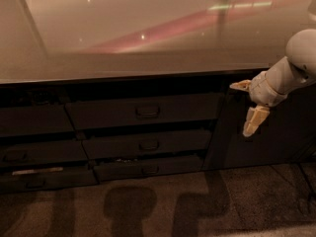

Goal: Open top drawer

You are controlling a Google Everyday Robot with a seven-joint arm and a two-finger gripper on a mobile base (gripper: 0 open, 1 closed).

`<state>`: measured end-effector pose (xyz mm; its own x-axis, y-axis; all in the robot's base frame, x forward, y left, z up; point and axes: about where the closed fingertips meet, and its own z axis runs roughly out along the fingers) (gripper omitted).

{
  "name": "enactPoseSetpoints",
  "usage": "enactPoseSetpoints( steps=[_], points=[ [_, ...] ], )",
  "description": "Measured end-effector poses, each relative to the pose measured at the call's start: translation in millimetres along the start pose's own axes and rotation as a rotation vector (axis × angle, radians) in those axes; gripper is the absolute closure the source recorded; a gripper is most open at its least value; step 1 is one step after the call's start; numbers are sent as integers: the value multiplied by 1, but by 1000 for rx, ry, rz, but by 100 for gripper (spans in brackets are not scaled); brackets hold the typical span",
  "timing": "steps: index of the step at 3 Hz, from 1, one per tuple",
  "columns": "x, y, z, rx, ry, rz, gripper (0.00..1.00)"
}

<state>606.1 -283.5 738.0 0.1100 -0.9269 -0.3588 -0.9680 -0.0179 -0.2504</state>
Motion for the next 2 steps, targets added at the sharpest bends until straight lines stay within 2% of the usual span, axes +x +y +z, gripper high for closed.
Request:
enactPoseSetpoints(
  steps=[1, 2],
  points=[
    [-1, 7, 1, 55, 29, -47, 0],
    [-4, 20, 3, 155, 80, -132, 0]
  ],
)
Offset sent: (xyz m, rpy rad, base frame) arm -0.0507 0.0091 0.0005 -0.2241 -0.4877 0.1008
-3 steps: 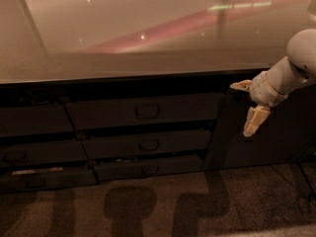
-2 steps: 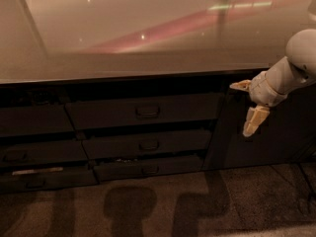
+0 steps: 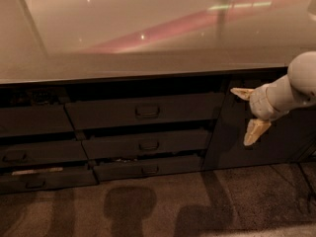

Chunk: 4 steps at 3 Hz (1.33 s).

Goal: Open top drawer

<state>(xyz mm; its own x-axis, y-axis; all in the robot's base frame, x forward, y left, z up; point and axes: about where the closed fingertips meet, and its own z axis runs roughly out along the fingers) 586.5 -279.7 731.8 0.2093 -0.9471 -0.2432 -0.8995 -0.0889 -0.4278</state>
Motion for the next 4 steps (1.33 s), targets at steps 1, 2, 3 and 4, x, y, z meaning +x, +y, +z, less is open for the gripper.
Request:
enactPoseSetpoints(
  steps=[1, 2, 3, 4],
  points=[
    [-1, 0, 12, 36, 5, -1, 0],
    [-1, -1, 11, 37, 5, -1, 0],
    [-7, -3, 19, 15, 13, -13, 0],
    [-57, -14, 37, 1, 49, -118, 0]
  ],
)
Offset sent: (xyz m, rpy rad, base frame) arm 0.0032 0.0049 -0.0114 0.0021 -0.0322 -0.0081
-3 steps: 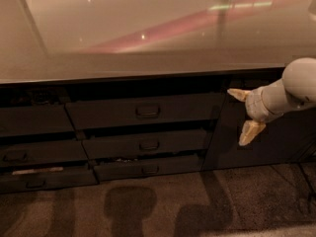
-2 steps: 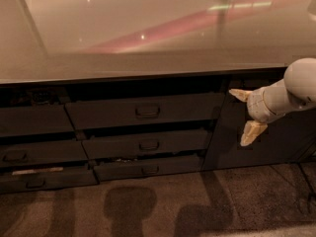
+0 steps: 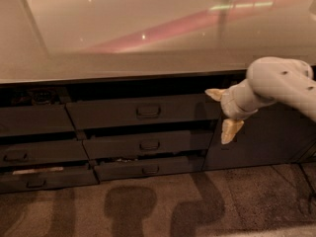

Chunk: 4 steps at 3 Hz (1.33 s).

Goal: Open top drawer

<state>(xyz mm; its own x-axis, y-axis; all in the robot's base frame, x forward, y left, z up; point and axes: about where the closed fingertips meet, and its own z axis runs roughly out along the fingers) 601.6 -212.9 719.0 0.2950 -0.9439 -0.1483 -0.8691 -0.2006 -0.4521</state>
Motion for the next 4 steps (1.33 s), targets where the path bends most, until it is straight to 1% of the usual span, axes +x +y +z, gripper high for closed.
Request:
enactPoseSetpoints(
  steps=[1, 2, 3, 4],
  points=[
    [-37, 2, 19, -37, 37, -97, 0],
    [-37, 2, 19, -37, 37, -97, 0],
    [-35, 2, 19, -24, -23, -102, 0],
    [-31, 3, 18, 6, -160, -113, 0]
  ],
)
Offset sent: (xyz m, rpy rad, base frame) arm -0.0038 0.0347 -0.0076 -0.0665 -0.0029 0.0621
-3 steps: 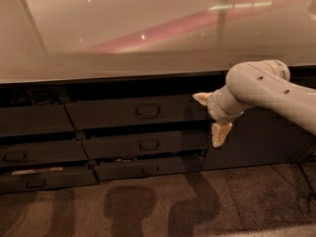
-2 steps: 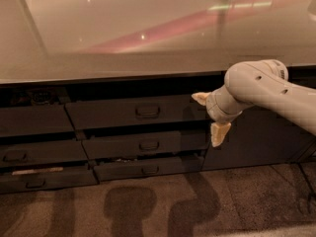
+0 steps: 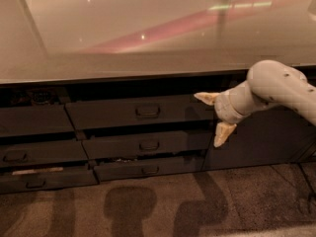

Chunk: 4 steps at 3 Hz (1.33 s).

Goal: Open top drawer

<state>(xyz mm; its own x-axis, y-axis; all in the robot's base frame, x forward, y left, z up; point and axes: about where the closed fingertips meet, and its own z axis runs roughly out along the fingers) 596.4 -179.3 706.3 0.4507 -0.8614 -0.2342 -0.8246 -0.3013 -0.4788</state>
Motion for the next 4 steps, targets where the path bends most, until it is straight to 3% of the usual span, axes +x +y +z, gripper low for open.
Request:
enactPoseSetpoints(
  steps=[1, 2, 3, 4],
  points=[
    [17, 9, -20, 140, 44, 100, 0],
    [15, 0, -13, 157, 21, 174, 0],
    [17, 3, -9, 111, -49, 179, 0],
    [15, 4, -9, 100, -56, 178, 0]
  ],
)
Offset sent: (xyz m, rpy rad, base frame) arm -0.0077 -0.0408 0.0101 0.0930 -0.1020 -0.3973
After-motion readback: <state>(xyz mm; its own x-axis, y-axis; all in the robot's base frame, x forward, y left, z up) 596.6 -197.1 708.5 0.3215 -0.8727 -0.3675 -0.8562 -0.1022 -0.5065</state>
